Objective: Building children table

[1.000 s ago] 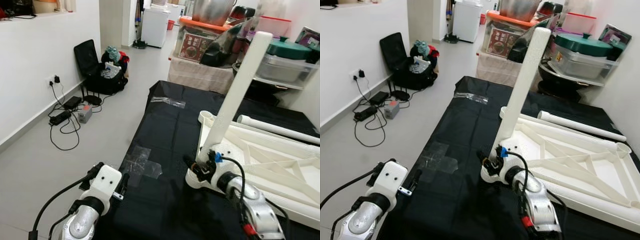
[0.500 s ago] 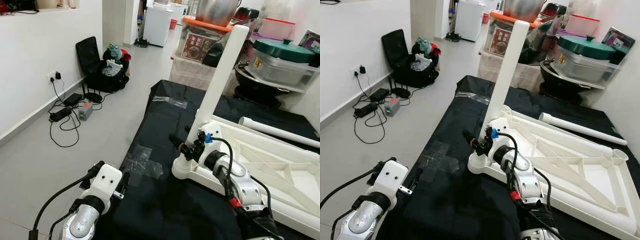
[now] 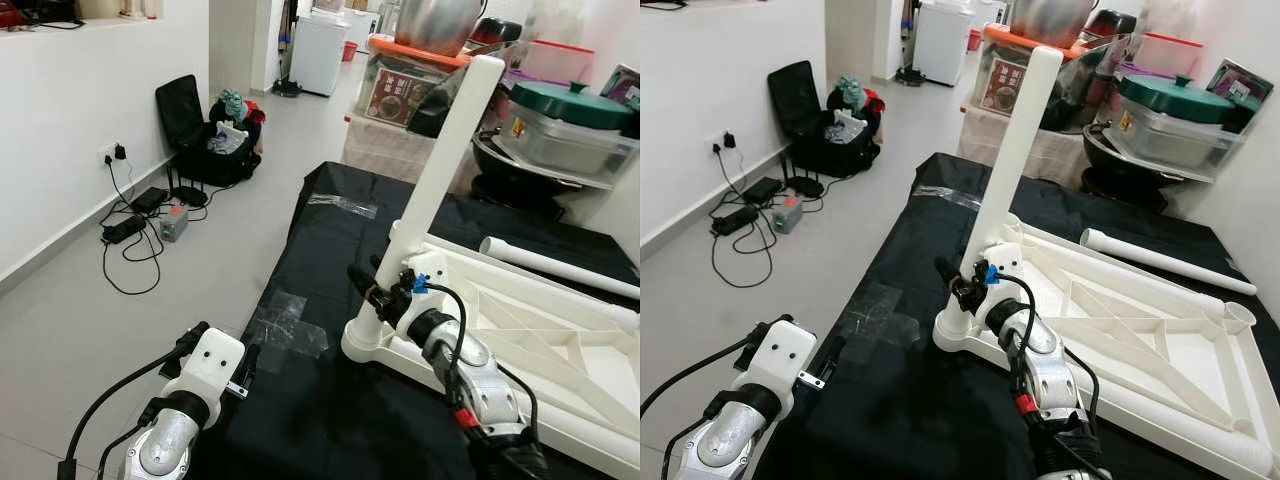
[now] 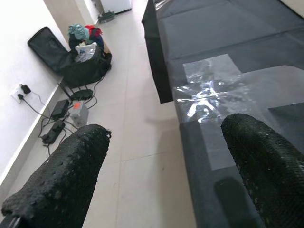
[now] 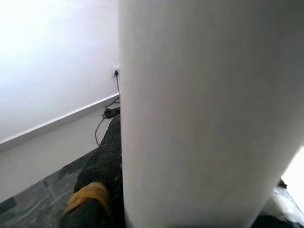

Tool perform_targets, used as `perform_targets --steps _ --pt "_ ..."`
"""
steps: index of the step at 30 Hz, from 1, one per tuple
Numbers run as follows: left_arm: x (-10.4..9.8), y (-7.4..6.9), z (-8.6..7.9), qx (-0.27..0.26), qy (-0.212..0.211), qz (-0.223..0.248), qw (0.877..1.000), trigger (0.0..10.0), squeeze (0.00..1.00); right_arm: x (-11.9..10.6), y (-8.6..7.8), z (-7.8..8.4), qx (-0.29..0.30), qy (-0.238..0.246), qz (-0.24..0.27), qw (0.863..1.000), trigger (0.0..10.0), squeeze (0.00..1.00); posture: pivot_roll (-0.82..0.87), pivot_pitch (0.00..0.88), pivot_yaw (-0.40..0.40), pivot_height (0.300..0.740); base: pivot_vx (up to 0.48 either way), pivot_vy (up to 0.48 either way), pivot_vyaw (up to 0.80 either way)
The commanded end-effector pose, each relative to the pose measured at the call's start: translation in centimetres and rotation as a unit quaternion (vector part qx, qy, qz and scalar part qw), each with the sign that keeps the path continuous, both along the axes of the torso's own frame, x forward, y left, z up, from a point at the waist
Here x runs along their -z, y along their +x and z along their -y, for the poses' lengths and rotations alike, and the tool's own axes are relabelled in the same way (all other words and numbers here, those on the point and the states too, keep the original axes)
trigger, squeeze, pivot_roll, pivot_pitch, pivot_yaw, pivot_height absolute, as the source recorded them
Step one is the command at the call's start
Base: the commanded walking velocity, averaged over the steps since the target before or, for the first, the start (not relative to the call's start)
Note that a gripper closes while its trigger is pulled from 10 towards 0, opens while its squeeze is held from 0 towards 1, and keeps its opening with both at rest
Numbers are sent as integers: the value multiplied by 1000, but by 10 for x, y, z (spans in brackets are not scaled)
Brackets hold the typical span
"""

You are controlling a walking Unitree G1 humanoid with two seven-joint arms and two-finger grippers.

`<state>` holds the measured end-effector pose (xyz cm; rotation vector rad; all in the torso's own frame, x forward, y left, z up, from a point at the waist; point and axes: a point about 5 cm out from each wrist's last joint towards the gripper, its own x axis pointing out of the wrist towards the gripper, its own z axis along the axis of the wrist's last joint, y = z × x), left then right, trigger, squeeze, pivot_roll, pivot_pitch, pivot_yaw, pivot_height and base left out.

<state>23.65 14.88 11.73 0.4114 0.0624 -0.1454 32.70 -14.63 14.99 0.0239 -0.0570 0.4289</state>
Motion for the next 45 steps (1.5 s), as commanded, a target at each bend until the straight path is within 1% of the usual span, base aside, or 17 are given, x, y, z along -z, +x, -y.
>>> perform_targets --steps 1,4,6,8,16,22,23,27,28,32,33,34,36,38,40,43,45 --pt "4 -1 2 5 2 -8 1000 10000 0 13 -4 14 75 -45 -35 996 0 0 117 0 -194 740 0 0 0" --pt "5 -1 2 4 3 -8 1000 10000 0 17 -8 28 169 -88 -71 979 0 0 114 0 -192 740 0 0 0" --pt "5 -2 1 3 4 -9 1000 10000 0 15 -28 57 349 -121 -110 923 0 0 107 0 -191 740 0 0 0" --pt "6 -3 1 4 4 -11 1000 10000 0 10 -50 69 437 -108 -132 883 0 0 103 0 -188 740 0 0 0" --pt "7 -3 1 4 2 -13 1000 10000 0 -1 -64 66 490 -74 -137 858 0 0 106 0 -188 740 0 0 0" --pt "7 -2 1 3 3 -13 1000 10000 0 -6 -59 59 476 -65 -131 867 0 0 107 0 -191 740 0 0 0" --pt "7 -2 0 2 3 -12 1000 10000 0 -7 -57 56 466 -64 -134 872 10000 0 107 0 -190 740 0 0 0" --pt "6 -2 0 3 4 -12 1000 10000 0 -10 -57 49 449 -59 -137 881 10000 0 106 0 -190 740 0 0 0" --pt "6 -2 0 3 4 -11 1000 10000 0 -14 -59 47 451 -51 -133 881 10000 341 105 0 -185 740 0 0 0" --pt "6 -2 0 4 4 -11 1000 10000 0 -17 -61 46 455 -45 -132 879 10000 341 104 0 -185 740 0 0 0" --pt "5 -2 0 5 4 -12 1000 10000 0 -21 -61 46 449 -44 -125 883 10000 663 103 0 -184 740 0 0 0" --pt "5 -2 0 5 4 -12 1000 10000 0 -23 -59 44 439 -48 -124 889 10000 110 103 0 -183 740 0 0 0" --pt "5 -2 1 6 4 -12 1000 10000 0 -26 -57 44 430 -44 -118 894 10000 0 101 0 -181 740 0 0 0" --pt "5 -2 1 7 3 -12 1000 10000 0 -32 -49 39 387 -27 -96 917 10000 0 101 0 -182 740 0 0 0" --pt "5 -2 1 7 3 -12 1000 10000 0 -32 -49 39 387 -27 -96 917 10000 0 101 0 -182 740 0 0 0" --pt "5 -2 1 7 3 -12 1000 10000 0 -35 -42 32 326 -11 -75 942 10000 0 102 0 -181 740 0 0 0" --pt "5 -2 2 8 3 -11 1000 10000 0 -35 -33 20 189 5 -50 981 10000 0 106 0 -183 740 0 0 0"
